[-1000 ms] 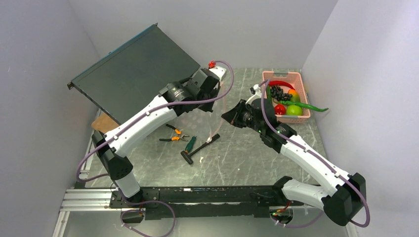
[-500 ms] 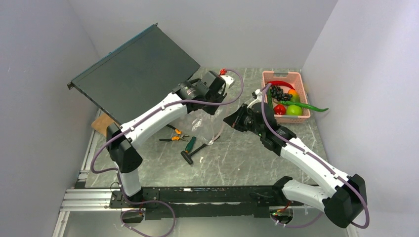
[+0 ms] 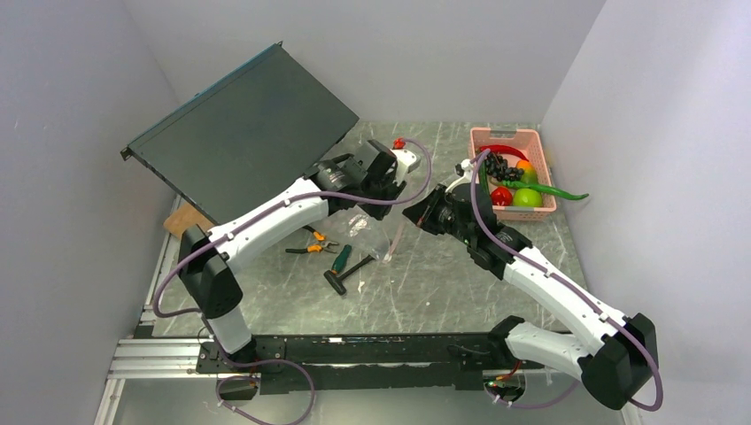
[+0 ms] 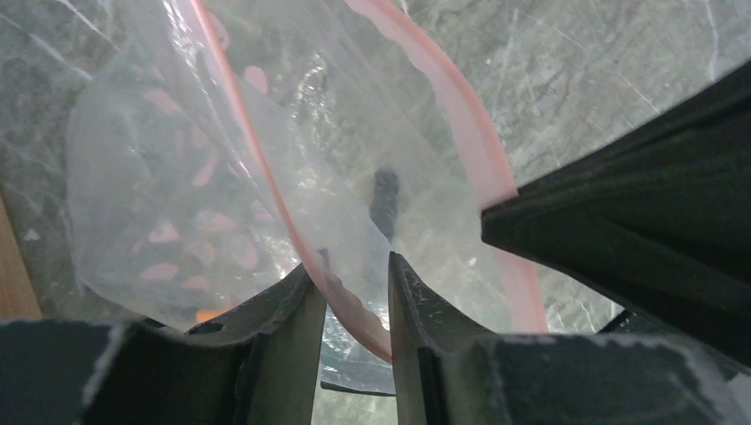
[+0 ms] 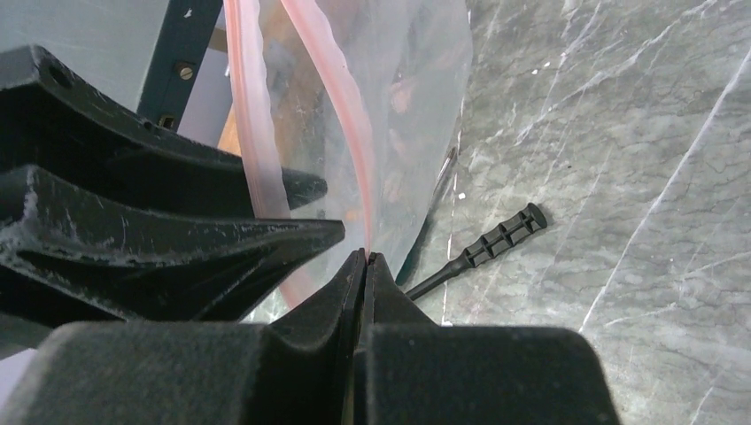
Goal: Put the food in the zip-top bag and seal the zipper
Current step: Open the zipper of the food storage bag at the center of the board.
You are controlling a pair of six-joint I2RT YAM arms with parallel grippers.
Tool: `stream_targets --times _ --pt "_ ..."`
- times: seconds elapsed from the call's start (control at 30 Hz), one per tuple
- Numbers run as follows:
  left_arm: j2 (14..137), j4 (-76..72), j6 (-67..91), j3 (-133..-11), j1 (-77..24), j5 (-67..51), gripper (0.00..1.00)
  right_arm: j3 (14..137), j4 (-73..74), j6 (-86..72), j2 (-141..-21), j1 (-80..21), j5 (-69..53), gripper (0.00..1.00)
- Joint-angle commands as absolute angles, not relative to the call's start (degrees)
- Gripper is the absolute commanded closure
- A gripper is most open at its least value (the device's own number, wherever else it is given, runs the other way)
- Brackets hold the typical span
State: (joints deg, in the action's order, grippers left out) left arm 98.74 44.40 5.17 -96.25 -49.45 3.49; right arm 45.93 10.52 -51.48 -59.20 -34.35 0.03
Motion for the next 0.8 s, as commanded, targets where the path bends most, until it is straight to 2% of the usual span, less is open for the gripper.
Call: stream_targets --times 0.0,0.07,0.2,0.3,0.5,0.63,0.7,0.77 --pt "93.7 39.6 4.8 -94.0 -49.4 -2.3 0.64 48.7 9.5 -50.5 -58.7 -34.3 2.1 1.0" --pt "93.0 39.3 4.9 -93.3 -49.4 -2.7 0.69 48.5 9.3 -50.6 -58.4 -34.3 2.2 1.0" --pt "92.2 38.7 4.7 -92.3 -49.5 -0.4 0.9 48.4 9.2 -50.1 -58.7 -34.4 1.6 1.0" --pt "91.6 38.6 4.3 -91.6 -49.4 3.5 1.0 48.6 8.9 -48.0 -58.9 -34.7 1.7 1.0" --pt "91.4 38.7 3.5 -90.0 -49.4 11.0 1.0 53.8 18.4 -40.1 -62.9 -35.2 8.1 1.0" --pt "91.4 38.1 3.8 -89.3 -49.4 12.0 1.0 55.1 20.2 -34.7 -63.6 -35.2 9.0 1.0" --pt "91.3 38.2 4.2 -89.2 -49.4 11.9 1.0 56.7 21.6 -32.8 -64.1 -35.2 8.9 0.95" --pt "91.0 37.8 5.0 -88.7 -49.4 12.0 1.0 58.2 23.2 -31.6 -64.2 -35.1 9.7 0.83"
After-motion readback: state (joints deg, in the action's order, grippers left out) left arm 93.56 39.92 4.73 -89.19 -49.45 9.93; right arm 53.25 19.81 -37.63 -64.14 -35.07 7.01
